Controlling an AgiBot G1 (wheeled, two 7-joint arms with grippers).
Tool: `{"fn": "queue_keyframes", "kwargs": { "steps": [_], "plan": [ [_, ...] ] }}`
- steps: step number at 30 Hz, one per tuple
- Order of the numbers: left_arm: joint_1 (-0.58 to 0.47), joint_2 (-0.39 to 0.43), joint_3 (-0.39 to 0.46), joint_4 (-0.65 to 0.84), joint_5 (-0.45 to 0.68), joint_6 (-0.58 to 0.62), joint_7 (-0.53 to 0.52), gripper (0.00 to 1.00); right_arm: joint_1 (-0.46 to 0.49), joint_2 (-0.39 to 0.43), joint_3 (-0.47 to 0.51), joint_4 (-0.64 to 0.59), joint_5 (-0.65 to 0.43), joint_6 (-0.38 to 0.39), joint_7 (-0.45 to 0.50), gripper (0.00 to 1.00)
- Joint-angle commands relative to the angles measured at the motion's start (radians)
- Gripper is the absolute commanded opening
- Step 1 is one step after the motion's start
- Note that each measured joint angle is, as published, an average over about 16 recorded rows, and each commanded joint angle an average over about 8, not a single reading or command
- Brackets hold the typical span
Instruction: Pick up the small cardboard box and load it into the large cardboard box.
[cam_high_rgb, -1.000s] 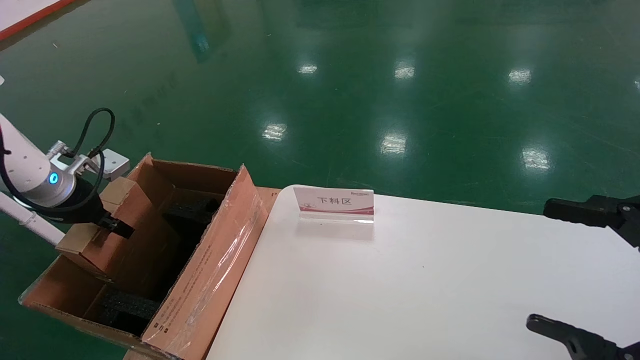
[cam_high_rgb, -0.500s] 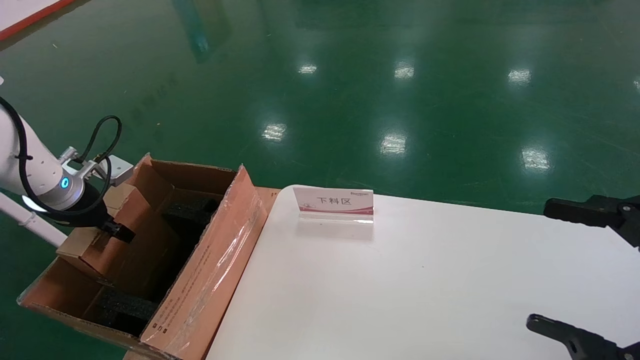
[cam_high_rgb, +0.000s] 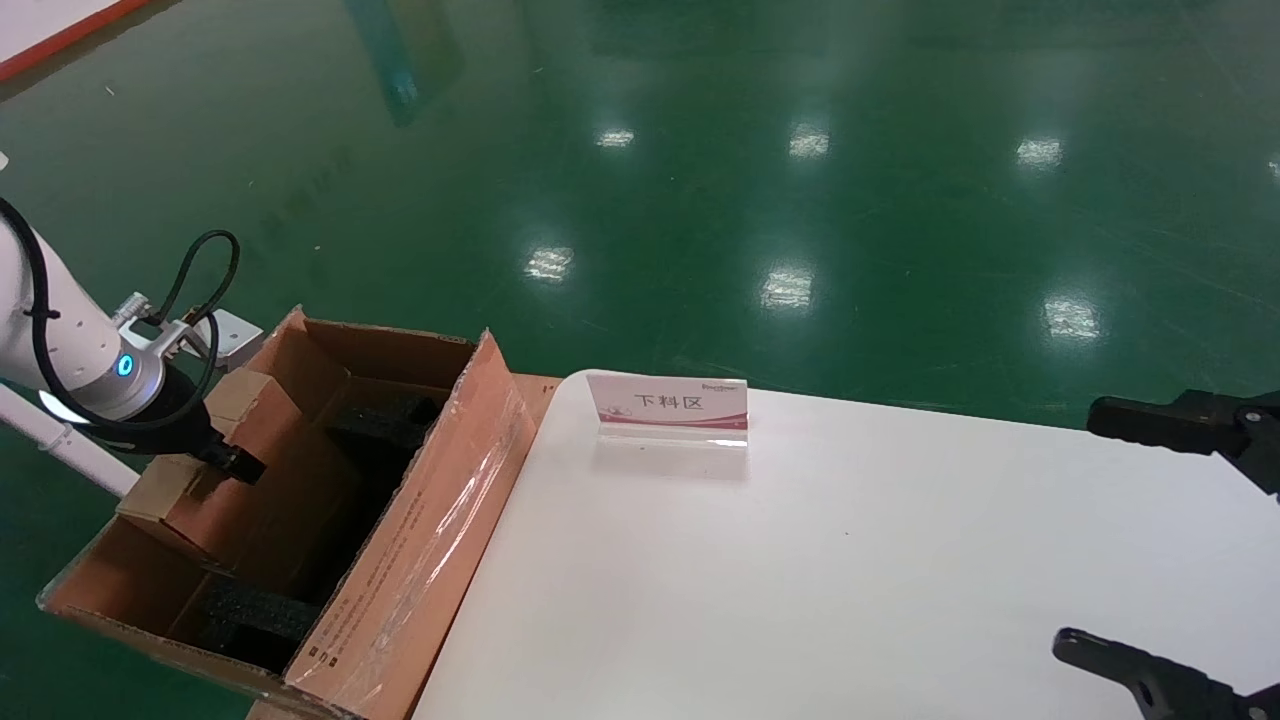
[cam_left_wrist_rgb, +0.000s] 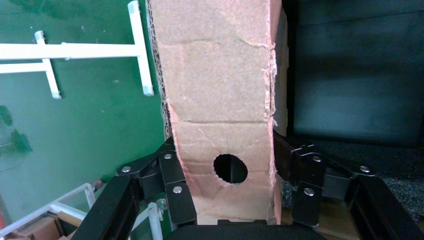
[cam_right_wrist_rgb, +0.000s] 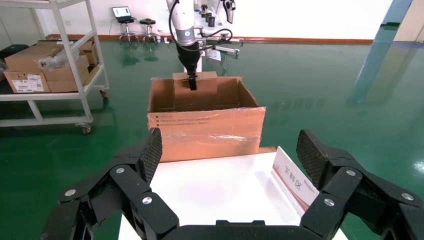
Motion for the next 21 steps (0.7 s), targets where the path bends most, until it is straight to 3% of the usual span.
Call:
{"fn": "queue_keyframes", "kwargs": {
  "steps": [1, 21],
  "plan": [
    [-0.001, 0.000, 0.000, 0.000, 0.000, 0.000, 0.000, 1.00, 0.000, 0.000, 0.000, 0.000, 0.000, 0.000, 0.000, 1.00],
    [-0.018, -0.013, -0.010, -0.036, 0.001, -0.016, 0.016, 1.00, 0.000, 0.000, 0.000, 0.000, 0.000, 0.000, 0.000, 1.00]
  ]
}}
